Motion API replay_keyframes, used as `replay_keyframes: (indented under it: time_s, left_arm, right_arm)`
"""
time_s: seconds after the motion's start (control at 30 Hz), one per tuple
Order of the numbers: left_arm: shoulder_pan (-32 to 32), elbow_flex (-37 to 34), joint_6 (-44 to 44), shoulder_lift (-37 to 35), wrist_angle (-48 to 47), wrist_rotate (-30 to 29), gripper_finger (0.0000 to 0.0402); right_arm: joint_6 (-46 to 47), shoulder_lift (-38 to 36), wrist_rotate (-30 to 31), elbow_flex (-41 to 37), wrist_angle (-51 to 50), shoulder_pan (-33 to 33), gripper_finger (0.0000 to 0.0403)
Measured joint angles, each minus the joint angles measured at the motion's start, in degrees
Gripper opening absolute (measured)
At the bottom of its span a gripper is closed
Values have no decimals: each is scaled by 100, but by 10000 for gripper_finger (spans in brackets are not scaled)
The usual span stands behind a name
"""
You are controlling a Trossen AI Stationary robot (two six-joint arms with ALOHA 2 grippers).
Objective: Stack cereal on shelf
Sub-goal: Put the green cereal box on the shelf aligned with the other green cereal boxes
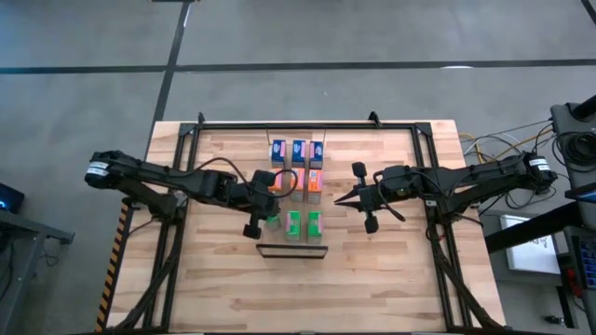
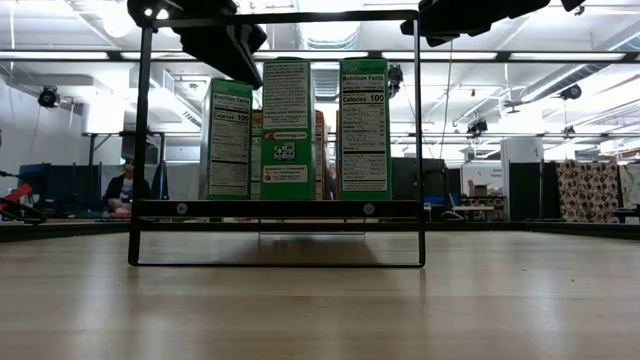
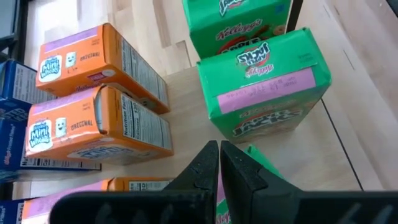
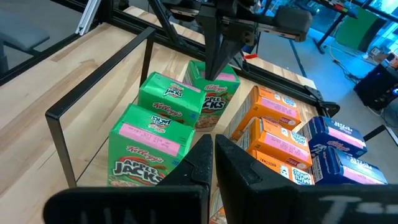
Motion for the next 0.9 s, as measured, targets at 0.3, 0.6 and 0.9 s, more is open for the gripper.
replay_keyframes:
  time_s: [0.3, 0.6, 0.9]
  left_arm:
    - [-2, 0, 2, -233, -153, -301, 0]
    - [10, -2, -6, -691, -933, -1242, 0]
    - [57, -227, -17, -686, -1058, -1366, 0]
  right_arm:
    - [0, 0, 0, 0, -2, 0, 9]
    - [-2, 0, 0, 0, 2, 0, 9]
    - [-45, 0, 0, 0, 46, 0, 9]
